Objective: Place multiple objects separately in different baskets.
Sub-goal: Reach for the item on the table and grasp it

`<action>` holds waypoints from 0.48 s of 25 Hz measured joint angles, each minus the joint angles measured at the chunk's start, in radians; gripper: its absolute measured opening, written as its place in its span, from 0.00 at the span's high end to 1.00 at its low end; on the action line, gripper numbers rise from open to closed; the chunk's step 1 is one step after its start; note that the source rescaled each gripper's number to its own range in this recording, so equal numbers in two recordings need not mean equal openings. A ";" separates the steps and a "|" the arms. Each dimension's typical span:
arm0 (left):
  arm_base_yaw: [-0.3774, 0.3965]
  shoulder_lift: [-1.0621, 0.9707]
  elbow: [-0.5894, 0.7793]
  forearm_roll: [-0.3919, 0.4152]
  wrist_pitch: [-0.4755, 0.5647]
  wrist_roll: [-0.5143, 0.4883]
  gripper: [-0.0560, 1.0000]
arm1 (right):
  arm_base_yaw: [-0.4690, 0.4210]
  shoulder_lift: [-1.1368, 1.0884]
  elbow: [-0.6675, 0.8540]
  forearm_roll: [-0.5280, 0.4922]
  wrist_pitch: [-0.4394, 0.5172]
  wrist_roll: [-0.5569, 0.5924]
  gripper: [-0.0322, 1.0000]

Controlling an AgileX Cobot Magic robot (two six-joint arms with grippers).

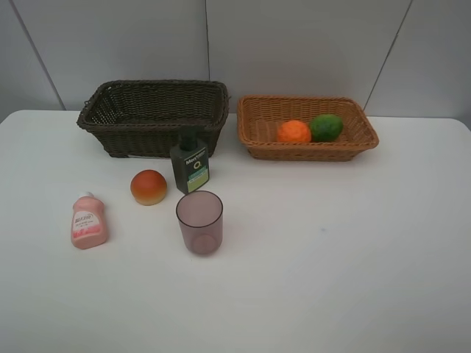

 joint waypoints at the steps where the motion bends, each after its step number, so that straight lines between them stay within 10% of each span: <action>1: 0.000 0.000 0.000 0.000 0.000 0.000 0.00 | 0.000 0.000 0.000 0.000 0.000 -0.005 0.03; 12: 0.000 0.000 0.000 0.000 0.000 0.000 0.00 | -0.217 -0.001 0.000 -0.003 -0.002 -0.018 0.03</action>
